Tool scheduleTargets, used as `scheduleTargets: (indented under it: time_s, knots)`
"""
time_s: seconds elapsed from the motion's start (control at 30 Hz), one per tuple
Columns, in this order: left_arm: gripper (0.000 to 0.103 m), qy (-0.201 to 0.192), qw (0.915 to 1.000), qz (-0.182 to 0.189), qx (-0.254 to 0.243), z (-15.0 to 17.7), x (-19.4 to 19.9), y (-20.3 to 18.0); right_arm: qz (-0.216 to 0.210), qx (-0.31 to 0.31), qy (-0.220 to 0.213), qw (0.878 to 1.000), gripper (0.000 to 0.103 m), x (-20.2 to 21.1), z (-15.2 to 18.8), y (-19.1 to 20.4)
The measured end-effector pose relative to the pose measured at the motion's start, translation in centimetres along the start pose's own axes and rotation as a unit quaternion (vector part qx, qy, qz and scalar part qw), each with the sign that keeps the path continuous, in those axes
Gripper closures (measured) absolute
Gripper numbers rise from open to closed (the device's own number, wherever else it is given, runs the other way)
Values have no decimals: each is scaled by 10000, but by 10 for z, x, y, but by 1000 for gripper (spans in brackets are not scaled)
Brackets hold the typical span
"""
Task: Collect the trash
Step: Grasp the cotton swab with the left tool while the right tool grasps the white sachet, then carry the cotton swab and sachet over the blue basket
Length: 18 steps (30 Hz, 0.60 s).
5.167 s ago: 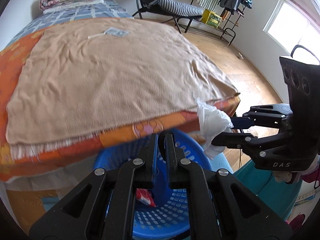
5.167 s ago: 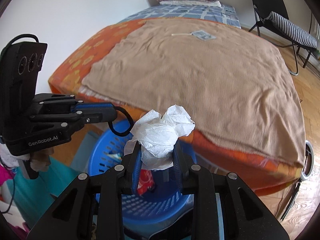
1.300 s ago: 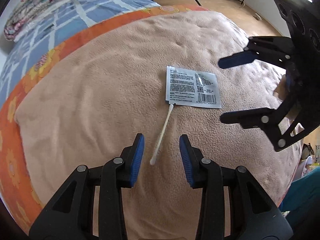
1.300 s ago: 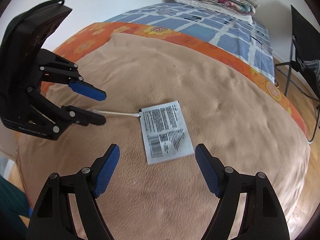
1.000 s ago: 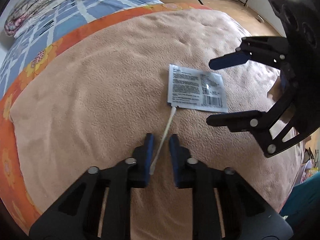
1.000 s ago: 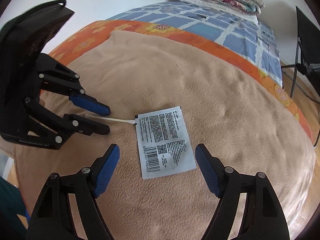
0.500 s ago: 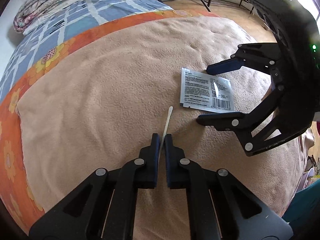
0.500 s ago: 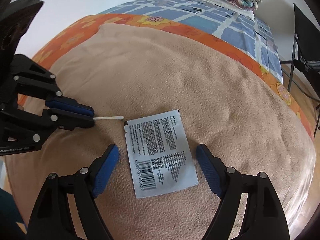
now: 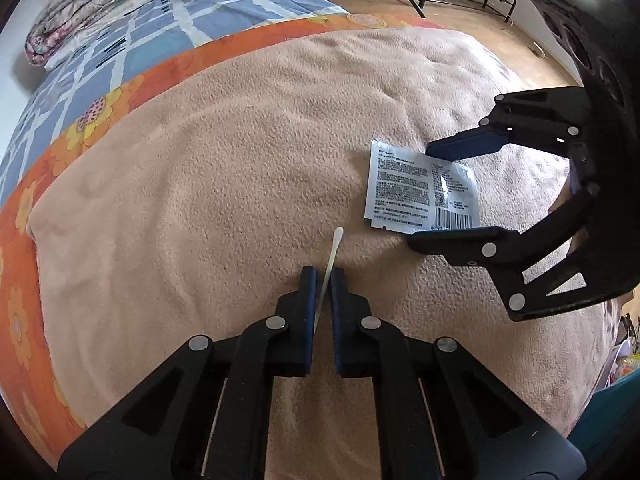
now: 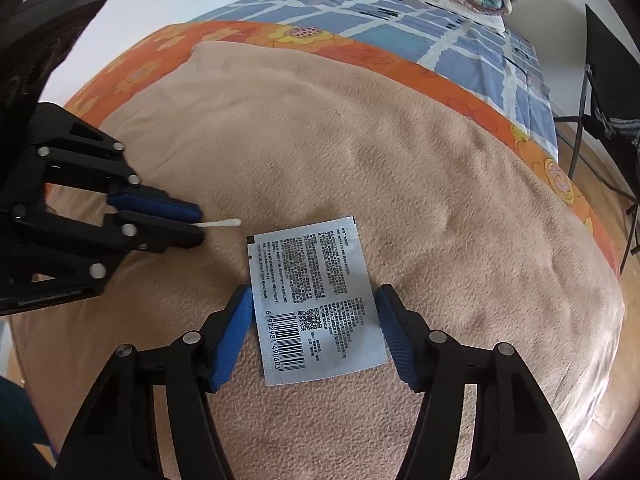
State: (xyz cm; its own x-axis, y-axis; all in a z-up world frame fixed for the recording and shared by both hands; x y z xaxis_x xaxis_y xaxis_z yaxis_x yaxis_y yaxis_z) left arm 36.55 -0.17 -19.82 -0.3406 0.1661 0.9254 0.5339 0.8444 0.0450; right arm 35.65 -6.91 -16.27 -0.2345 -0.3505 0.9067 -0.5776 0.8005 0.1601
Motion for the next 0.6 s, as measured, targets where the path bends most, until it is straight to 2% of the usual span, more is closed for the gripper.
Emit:
scheduleTargets:
  time_s: [0.27, 0.4, 0.6]
  knots:
    - [103, -209, 9995, -22, 228, 6, 13, 2, 65, -83, -156, 9998, 41, 4, 2, 1]
    - [103, -312, 9992, -66, 246, 6, 25, 1, -47, -217, -295, 9993, 42, 15, 2, 2]
    - [103, -416, 9988, -88, 248, 11, 42, -4, 5, -266, -476, 9985, 42, 34, 3, 3]
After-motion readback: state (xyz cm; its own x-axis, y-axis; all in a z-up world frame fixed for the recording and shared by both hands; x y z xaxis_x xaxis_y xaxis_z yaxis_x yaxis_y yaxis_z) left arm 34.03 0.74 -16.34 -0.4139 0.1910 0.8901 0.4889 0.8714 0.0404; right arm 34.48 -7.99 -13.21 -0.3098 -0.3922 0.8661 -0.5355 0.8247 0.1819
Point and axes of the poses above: each gripper's, at about its wrist camera, not at the fingertips, and x roughly against the way its jaws point, y to its left, z to its underside, the point moved 8 cm from there along -x, roughly the way its jaws point, and after that the axes turned 12 degrees about -x, right-handed, at the moved point
